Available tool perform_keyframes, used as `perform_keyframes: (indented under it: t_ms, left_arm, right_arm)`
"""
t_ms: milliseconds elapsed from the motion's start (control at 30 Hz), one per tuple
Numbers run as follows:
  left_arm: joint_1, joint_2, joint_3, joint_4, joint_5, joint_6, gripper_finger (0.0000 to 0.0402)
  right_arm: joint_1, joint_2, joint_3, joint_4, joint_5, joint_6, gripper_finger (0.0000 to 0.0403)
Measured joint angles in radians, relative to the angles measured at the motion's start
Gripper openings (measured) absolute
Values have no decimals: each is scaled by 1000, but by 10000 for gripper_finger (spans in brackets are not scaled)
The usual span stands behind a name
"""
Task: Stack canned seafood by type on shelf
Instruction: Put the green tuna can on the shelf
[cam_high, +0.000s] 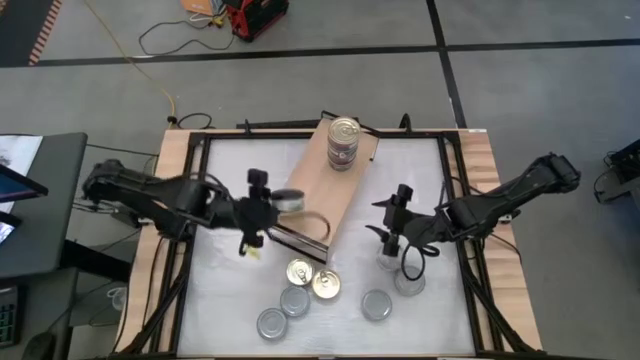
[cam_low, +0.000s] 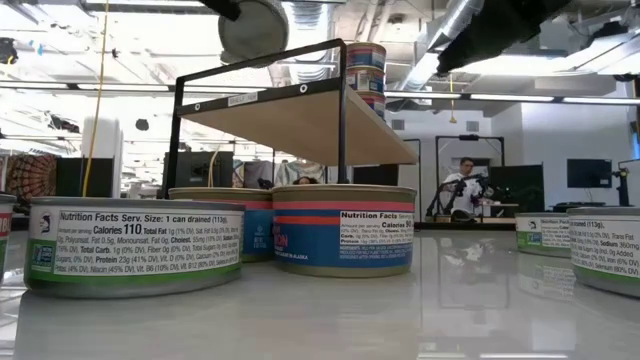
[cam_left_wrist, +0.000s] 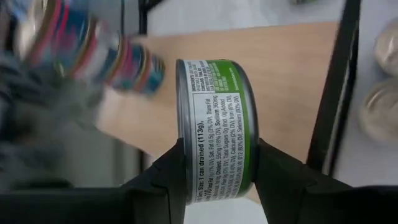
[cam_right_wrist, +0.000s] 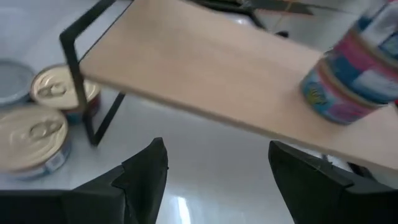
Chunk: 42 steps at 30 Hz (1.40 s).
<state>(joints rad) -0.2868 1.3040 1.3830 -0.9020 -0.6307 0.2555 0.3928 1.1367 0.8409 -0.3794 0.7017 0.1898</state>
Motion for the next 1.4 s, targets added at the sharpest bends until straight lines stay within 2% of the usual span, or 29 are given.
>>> perform_keyframes:
  t_ms: [133,300,400,500,833,967,1233,1400]
  left_arm:
    - [-36,63,0,79,-75,234,146]
    - [-13,159,0,195,-71,467,146]
    - [22,215,0,243,-47,536,146]
    - [62,242,0,259,17,547,146]
    - [106,245,0,249,-2,536,152]
    - [105,244,0,245,-7,534,181]
    - [102,244,0,238,-6,478,265]
    - [83,235,27,162,33,451,289]
  right_arm:
    - [6,-24,1,9,51,54,303]
    - [5,-25,2,47,65,80,303]
    - [5,-23,2,54,65,83,303]
    - [5,-23,2,59,67,82,303]
    - [6,-23,3,78,68,74,303]
    - [6,-23,3,78,68,74,303]
    - [4,-23,3,83,68,72,303]
    - [4,-25,3,82,84,71,303]
